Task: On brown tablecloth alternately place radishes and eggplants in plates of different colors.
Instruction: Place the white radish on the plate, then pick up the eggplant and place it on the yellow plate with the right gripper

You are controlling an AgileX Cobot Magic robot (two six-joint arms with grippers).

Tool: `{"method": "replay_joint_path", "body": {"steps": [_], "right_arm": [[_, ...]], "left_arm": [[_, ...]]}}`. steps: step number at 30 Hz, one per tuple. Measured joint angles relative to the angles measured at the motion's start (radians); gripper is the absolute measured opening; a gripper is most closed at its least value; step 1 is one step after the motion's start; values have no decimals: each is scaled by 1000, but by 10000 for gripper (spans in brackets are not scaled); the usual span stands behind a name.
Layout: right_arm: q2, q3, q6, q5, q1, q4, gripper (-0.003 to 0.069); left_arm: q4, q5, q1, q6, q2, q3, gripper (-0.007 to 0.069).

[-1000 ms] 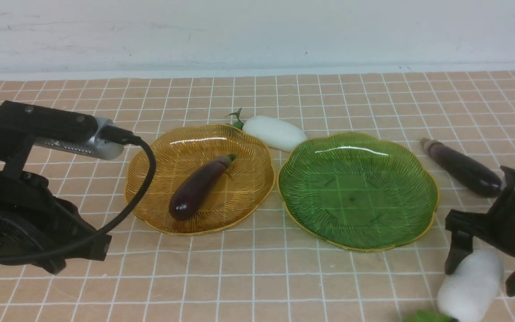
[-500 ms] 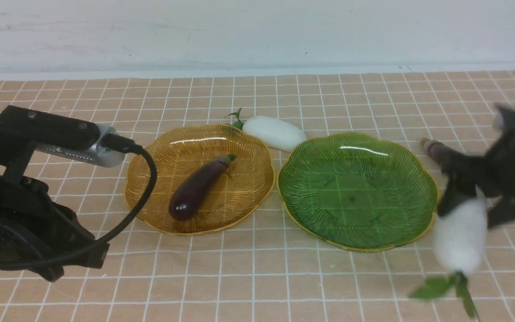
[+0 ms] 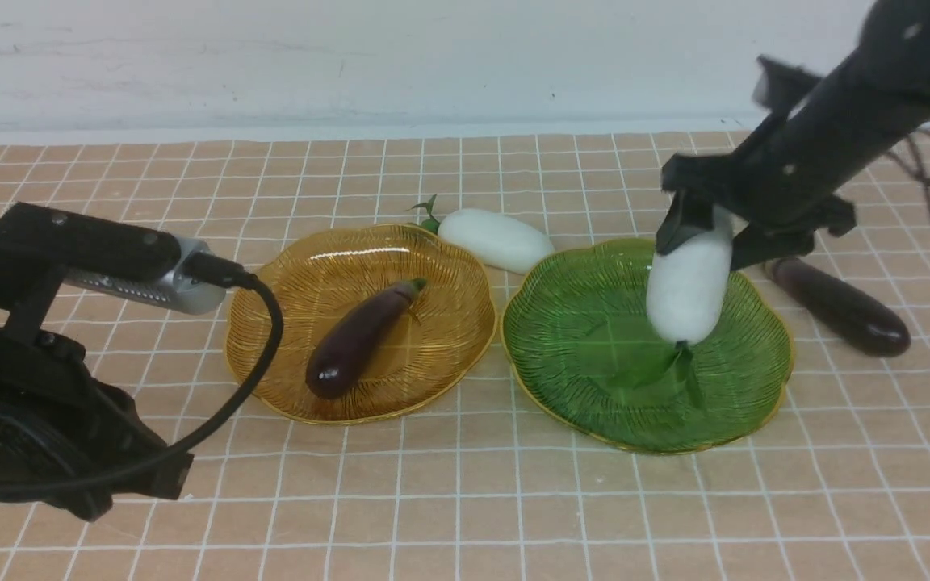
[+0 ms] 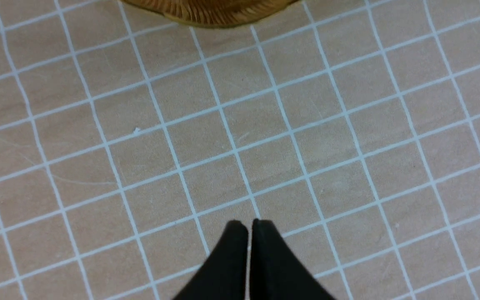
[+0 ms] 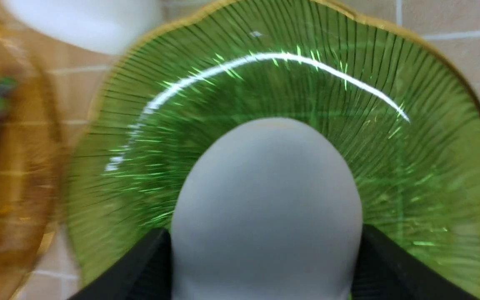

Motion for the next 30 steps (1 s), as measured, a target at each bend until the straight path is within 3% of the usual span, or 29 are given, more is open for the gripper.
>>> {"method": "replay_joint_path", "body": {"steps": [5,13,19,25,30], "right_arm": [[105,-78,0,98,3,-1,494],[108,-149,-23,172,3,-7,622],[102,-219,-57,172,3,-17,625],[42,-248,-82,180,2,-181,526],[16,-255,-82,187,-60,-410,261]], "left_arm": [[0,22,0,0,0,0,-3],[0,22,0,0,0,0,-3],[0,22,0,6,0,0,-3],[0,24,0,29,0,0,-3],[0,28,0,47,0,0,-3]]}}
